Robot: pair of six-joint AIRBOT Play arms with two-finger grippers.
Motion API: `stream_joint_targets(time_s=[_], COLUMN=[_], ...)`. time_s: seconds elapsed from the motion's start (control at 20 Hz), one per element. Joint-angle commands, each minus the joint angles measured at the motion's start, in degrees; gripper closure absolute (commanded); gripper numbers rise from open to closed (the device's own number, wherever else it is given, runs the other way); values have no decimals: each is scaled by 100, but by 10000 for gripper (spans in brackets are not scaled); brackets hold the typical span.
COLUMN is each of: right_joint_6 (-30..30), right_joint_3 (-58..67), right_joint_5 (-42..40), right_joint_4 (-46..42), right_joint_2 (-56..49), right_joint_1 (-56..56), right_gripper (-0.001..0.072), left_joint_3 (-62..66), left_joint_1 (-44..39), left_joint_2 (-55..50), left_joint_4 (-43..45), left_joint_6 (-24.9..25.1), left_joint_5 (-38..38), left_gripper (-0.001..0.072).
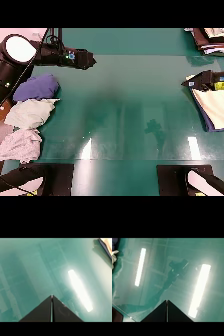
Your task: Fold the shirts.
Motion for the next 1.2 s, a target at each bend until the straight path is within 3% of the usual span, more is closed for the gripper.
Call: stream_joint_targets(time_s=[0.0,0.75,0.8,0.85,0.9,0.95,1.05,1.15], right_joint_6=[-2,-2,-2,-2,-2,-2,-2,-2], right_joint_3=[-2,-2,-2,-2,-2,-2,-2,-2], right_joint_5=[2,66,59,59,57,68,63,52], right_joint_4=[9,9,9,7,7,4,9,7], right_joint_2=[4,4,4,2,4,4,4,2], right_joint_1=[37,39,39,39,39,39,39,39], right_gripper=[692,692,692,692,692,692,692,692], left_joint_3=[-2,-2,0,-2,-2,-2,-122,-479], left_joint_1=[0,2,17,42,72,153,501,1086], left_joint_2=[-2,-2,0,-2,-4,-4,-15,-28], left_joint_4=[2,160,459,931,1464,2138,3303,3687], left_joint_6=[0,7,4,-33,-208,-439,-1016,-1263], left_joint_5=[4,157,192,160,87,-74,-415,-531], left_gripper=[682,678,422,5,3,46,44,44])
